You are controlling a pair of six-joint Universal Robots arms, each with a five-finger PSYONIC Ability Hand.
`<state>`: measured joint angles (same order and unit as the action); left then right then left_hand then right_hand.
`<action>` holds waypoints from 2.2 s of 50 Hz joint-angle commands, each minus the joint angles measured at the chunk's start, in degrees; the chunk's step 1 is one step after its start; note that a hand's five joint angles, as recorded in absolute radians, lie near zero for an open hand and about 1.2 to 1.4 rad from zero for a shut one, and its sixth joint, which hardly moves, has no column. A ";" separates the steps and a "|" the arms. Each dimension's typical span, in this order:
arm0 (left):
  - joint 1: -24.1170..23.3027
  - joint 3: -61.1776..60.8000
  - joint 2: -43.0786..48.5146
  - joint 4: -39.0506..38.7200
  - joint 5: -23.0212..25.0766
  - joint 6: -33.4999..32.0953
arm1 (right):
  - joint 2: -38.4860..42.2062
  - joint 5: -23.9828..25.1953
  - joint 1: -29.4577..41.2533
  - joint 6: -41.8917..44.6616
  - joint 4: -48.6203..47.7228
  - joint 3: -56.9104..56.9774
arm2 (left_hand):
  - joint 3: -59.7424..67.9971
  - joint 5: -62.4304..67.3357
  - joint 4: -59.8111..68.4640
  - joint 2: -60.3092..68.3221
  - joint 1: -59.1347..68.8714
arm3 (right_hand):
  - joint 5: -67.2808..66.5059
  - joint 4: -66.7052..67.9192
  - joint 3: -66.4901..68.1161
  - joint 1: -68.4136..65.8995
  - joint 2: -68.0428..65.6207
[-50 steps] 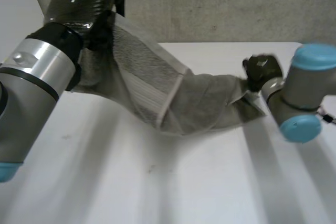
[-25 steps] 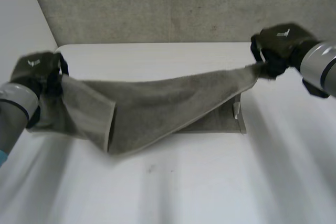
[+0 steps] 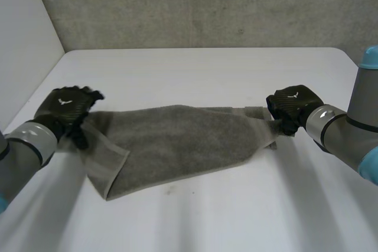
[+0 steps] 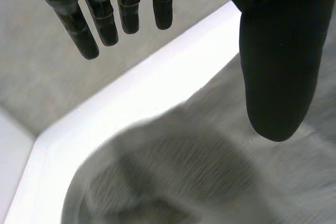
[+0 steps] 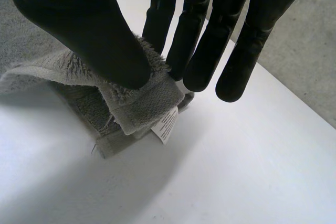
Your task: Fold the towel.
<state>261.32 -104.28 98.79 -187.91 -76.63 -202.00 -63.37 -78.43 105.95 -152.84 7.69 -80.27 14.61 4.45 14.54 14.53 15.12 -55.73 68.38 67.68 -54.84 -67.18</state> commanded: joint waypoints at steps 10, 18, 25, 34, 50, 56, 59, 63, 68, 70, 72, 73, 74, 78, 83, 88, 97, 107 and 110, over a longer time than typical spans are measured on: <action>-5.30 -9.27 -4.40 2.72 7.02 -21.92 | 0.96 0.12 -0.04 -0.01 0.13 -0.59 | 10.24 10.40 10.31 10.32 9.73 | -14.27 11.62 12.32 -25.16 -12.82; -4.77 -9.89 0.26 3.43 10.44 -29.22 | 0.96 0.12 -0.04 -0.01 0.05 -1.03 | 11.24 11.40 11.31 11.33 10.74 | -14.27 11.62 12.32 -25.16 -12.82; -2.05 -10.68 1.50 4.04 14.41 -36.53 | 1.05 0.12 -0.04 0.08 -0.04 -1.20 | 18.82 18.98 18.88 18.90 18.31 | -14.27 11.62 12.32 -25.16 -12.82; 1.55 -10.59 5.98 5.71 17.22 -41.36 | 1.67 0.12 -0.04 0.26 -0.39 -1.47 | 24.52 24.68 24.58 24.60 24.01 | -14.27 11.62 12.32 -25.16 -12.82; 6.21 -10.68 8.88 5.97 17.39 -45.84 | 1.93 0.03 0.05 0.52 -0.57 -1.55 | 28.74 28.90 28.80 28.82 28.23 | -14.27 11.62 12.32 -25.16 -12.82; 6.74 -10.68 9.23 5.98 17.39 -46.46 | 1.93 0.12 0.05 0.52 -0.74 -1.64 | 37.32 37.48 37.38 37.40 36.81 | -14.27 11.62 12.32 -25.16 -12.82; 6.83 -10.68 9.32 5.89 17.39 -46.46 | 1.93 0.03 0.13 0.52 -0.83 -1.73 | 43.00 43.16 43.07 43.09 42.50 | -14.27 11.62 12.32 -25.16 -12.82; 6.74 -10.68 9.58 5.89 17.48 -46.46 | 1.93 0.03 0.13 0.52 -0.83 -1.73 | 45.90 46.06 45.97 45.98 45.39 | -14.27 11.62 12.32 -25.16 -12.82; 6.57 -10.24 9.58 6.06 18.27 -46.46 | 2.02 0.03 0.13 0.70 -0.83 -1.82 | 65.39 65.55 65.46 65.47 64.88 | -14.27 11.62 12.32 -25.16 -12.82; 6.57 -9.63 8.71 6.15 18.89 -46.38 | 2.19 0.03 0.13 0.78 -0.75 -1.73 | 65.39 65.55 65.46 65.47 64.88 | -14.27 11.62 12.32 -25.16 -12.82; 6.57 -9.10 7.66 6.06 19.15 -45.94 | 2.11 -0.23 0.13 0.78 -0.75 -1.38 | 65.39 65.55 65.46 65.47 64.88 | -14.27 11.62 12.32 -25.16 -12.82; 6.57 -9.10 7.65 6.06 19.15 -45.94 | 1.76 -0.49 0.05 0.87 -0.57 -0.86 | 65.39 65.55 65.46 65.47 64.88 | -14.27 11.62 12.32 -25.16 -12.82; 6.57 -8.58 5.56 6.06 19.15 -45.33 | 1.75 -0.50 0.05 0.87 -0.57 -0.85 | 65.39 65.55 65.46 65.47 64.88 | -14.27 11.62 12.32 -25.16 -12.82; 6.04 -6.65 -0.85 5.98 19.24 -40.42 | -1.65 -0.41 -0.04 0.61 0.39 1.25 | 65.39 65.55 65.46 65.47 64.88 | -14.27 11.62 12.32 -25.16 -12.82; 5.51 -3.31 -8.50 5.63 19.24 -27.79 | -8.59 -0.23 -0.13 0.69 3.64 3.62 | 65.39 65.55 65.46 65.47 64.88 | -14.27 11.62 12.32 -25.16 -12.82; 5.78 0.83 -15.91 5.36 18.71 -12.19 | -13.71 0.03 -1.62 0.87 9.71 7.67 | 65.39 65.55 65.46 65.47 64.88 | -14.27 11.62 12.32 -25.16 -12.82; 10.69 8.56 -28.19 5.36 15.39 12.83 | -28.82 0.39 -4.61 6.49 20.52 15.23 | 65.39 65.55 65.46 65.47 64.88 | -14.27 11.62 12.32 -25.16 -12.82; 12.37 8.92 -26.80 5.71 10.89 17.52 | -28.49 -0.23 -4.79 13.43 25.00 14.45 | 65.39 65.55 65.46 65.47 64.88 | -14.27 11.62 12.32 -25.16 -12.82; 11.06 7.78 -21.64 6.15 11.07 17.26 | -22.54 -0.84 -3.56 16.68 25.88 12.69 | 65.39 65.55 65.46 65.47 64.88 | -14.27 11.62 12.32 -25.16 -12.82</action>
<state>273.78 -94.82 70.59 -182.36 -65.57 -183.83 -93.01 -78.50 101.23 -141.12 31.89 -64.79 69.65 58.75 69.76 69.69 65.73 -55.89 68.39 68.04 -54.84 -67.11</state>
